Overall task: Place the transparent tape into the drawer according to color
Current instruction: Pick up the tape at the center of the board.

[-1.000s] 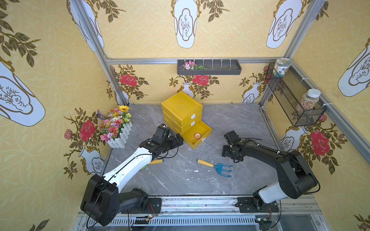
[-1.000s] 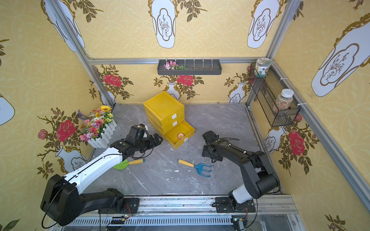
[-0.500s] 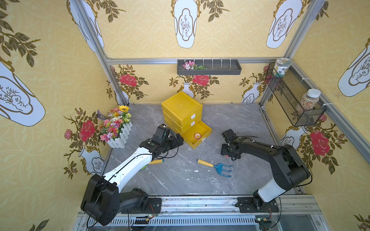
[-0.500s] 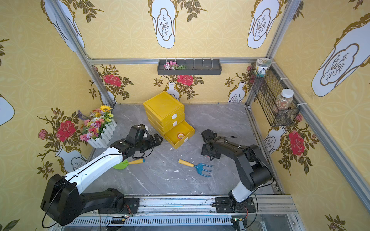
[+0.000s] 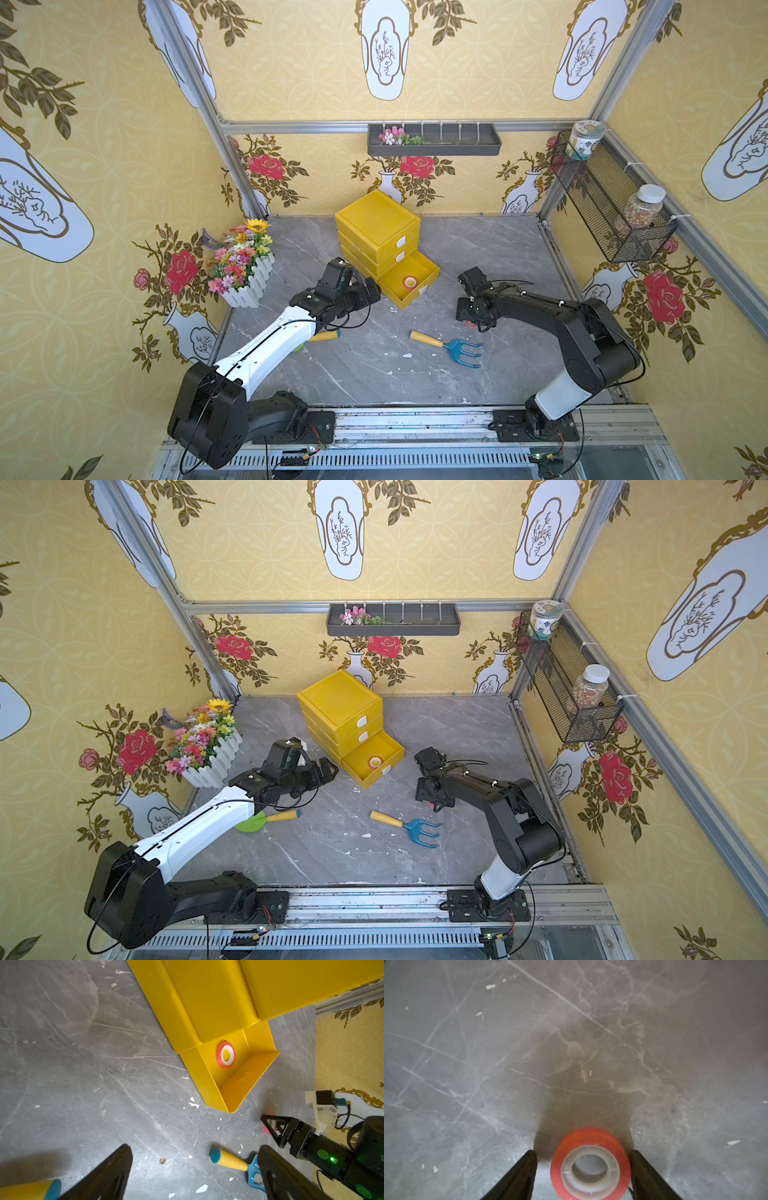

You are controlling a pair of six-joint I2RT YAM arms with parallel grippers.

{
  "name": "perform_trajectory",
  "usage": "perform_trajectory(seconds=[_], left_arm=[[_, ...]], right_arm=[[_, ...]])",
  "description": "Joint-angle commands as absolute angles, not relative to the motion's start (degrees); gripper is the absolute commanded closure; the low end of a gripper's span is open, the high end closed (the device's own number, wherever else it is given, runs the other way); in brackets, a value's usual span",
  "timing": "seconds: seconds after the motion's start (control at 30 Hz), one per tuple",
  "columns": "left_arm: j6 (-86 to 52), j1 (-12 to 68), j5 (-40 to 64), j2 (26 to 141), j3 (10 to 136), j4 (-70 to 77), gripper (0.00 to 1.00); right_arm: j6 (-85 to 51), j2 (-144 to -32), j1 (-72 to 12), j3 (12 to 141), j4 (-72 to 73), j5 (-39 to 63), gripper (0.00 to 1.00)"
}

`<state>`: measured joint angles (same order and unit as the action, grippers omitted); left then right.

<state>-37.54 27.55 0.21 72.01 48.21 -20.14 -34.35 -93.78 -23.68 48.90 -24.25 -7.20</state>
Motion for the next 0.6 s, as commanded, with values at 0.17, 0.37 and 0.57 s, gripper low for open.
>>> perform_trajectory(seconds=[0.17,0.37,0.57], left_arm=[[-37.02,27.51,0.8,72.55,48.25,-19.16,0.0],[-37.0,27.51,0.97,72.77,48.25,-19.23,0.0],[-36.91,27.51,0.79,72.6,48.25,-19.43,0.0]], right_arm=[[-35.18,-93.92,-25.08,47.43,-26.18,2.77,0.32],[-34.94,-95.96,-27.08,49.16,-28.0,2.12,0.29],[-33.19,-95.65,-27.16,49.6,-30.9,-0.34,0.3]])
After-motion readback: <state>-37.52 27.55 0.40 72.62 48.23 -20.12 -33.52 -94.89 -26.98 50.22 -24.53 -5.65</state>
